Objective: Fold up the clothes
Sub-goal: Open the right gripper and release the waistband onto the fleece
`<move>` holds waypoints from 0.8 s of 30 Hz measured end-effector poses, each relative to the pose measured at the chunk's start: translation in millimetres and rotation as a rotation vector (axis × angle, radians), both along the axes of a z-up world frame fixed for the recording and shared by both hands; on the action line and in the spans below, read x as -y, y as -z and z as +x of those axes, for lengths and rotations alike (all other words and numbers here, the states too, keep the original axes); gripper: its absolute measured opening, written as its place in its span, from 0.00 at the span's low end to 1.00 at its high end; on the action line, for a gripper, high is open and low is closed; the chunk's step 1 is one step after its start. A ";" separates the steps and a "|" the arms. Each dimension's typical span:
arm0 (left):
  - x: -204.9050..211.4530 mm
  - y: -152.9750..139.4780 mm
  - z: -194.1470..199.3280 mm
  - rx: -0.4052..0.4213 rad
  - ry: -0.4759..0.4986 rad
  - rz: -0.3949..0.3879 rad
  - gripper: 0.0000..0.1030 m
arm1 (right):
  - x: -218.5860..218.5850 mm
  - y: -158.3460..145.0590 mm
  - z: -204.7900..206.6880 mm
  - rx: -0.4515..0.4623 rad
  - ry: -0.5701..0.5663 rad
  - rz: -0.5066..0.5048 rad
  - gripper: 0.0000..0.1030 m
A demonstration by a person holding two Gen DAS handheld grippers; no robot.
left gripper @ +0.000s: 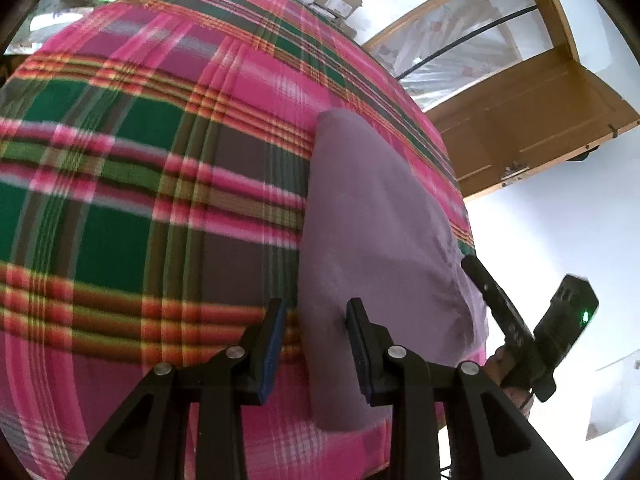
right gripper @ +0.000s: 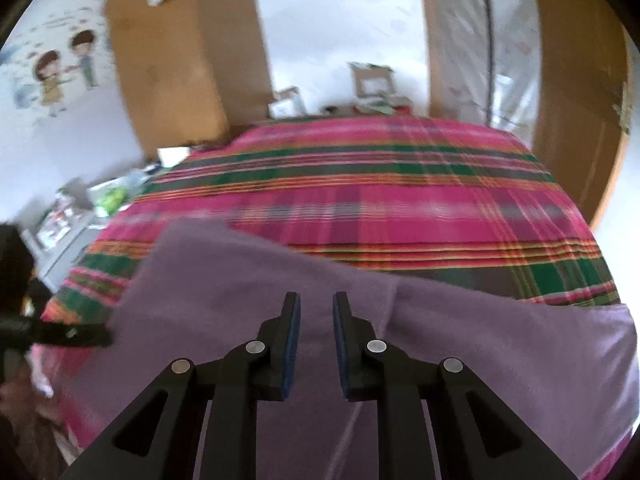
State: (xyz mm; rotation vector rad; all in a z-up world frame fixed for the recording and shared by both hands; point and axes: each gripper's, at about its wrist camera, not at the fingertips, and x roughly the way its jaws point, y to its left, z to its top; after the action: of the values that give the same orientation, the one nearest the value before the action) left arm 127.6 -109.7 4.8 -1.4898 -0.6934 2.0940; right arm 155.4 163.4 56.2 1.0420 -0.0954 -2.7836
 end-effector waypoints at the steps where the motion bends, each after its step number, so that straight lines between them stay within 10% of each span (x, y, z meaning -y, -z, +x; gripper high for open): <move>1: 0.4 0.1 2.3 0.000 0.002 -0.008 0.31 | 3.6 -1.7 7.6 -0.010 -0.024 -0.004 0.17; 24: 1.0 -13.0 42.0 -0.057 0.100 -0.165 0.31 | 30.9 29.0 76.7 -0.053 -0.077 0.224 0.17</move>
State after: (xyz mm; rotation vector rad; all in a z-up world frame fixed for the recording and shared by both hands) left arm 169.6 -110.8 17.7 -1.5117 -0.4250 2.1508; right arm 232.0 132.6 27.3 0.9942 0.2627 -2.7965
